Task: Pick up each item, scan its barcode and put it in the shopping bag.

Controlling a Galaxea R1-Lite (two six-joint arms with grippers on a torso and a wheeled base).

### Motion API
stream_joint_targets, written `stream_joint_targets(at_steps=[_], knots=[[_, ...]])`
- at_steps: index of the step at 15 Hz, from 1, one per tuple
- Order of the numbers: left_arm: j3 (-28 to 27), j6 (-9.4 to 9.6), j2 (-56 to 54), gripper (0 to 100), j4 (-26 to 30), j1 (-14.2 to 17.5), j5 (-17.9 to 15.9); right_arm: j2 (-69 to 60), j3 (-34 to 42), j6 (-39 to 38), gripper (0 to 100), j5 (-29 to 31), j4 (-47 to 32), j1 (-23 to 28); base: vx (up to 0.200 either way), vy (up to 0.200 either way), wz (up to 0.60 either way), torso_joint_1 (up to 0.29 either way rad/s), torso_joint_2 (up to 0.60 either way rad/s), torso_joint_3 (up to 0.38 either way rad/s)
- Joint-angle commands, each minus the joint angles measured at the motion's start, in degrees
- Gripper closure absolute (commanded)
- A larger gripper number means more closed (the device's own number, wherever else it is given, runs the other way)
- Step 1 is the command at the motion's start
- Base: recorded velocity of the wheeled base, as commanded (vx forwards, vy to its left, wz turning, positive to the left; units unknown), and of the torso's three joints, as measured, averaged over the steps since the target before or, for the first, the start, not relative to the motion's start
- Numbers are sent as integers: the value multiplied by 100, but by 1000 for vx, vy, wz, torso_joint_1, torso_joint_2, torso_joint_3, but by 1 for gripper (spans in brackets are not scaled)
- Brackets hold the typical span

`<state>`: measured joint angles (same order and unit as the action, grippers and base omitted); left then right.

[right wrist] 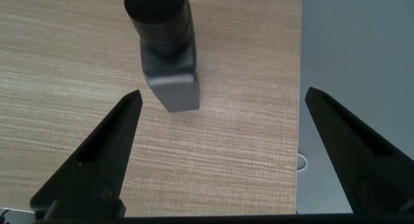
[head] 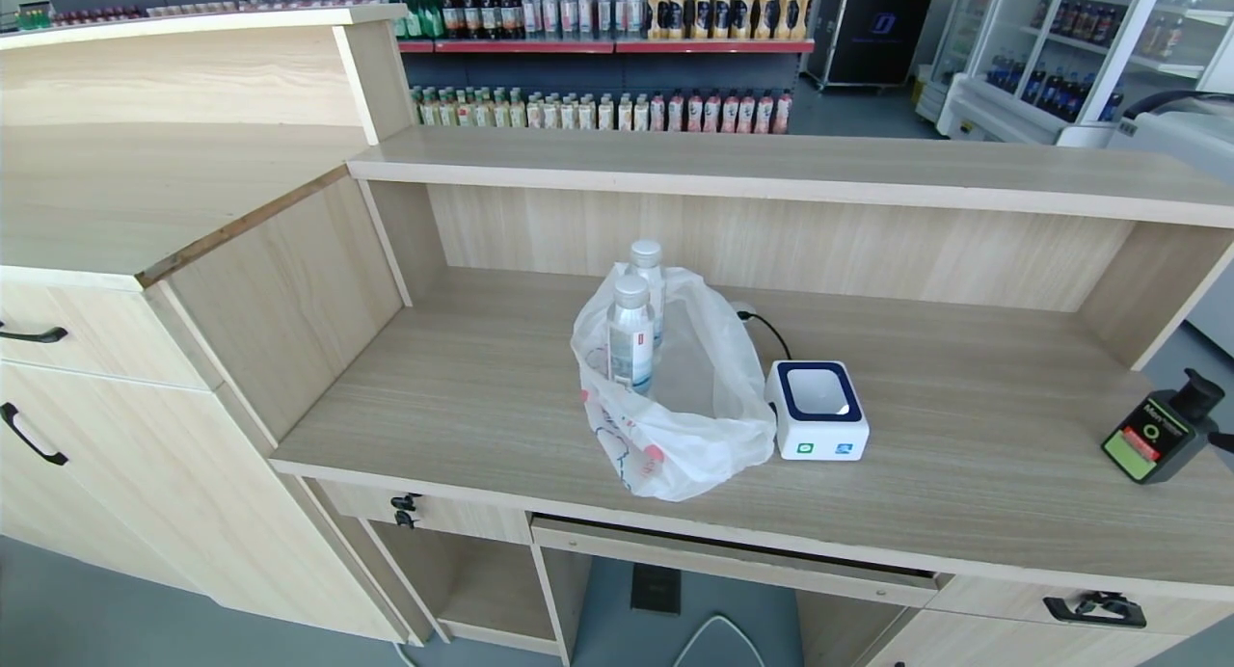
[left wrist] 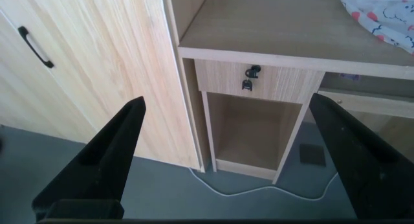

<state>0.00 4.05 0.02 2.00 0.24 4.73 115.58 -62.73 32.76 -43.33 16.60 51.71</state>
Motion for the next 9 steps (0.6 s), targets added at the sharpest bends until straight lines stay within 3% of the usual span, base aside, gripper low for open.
stream_joint_targets(at_steps=[1, 9], knots=[[0, 0, -2, 0, 2, 11, 2, 52, -55, -6, 0, 8, 10, -205, 0, 0, 0, 0, 0, 0], [0, 0, -2, 0, 2, 11, 2, 369, -55, 3, 0, 8, 344, -724, 0, 0, 0, 0, 0, 0]])
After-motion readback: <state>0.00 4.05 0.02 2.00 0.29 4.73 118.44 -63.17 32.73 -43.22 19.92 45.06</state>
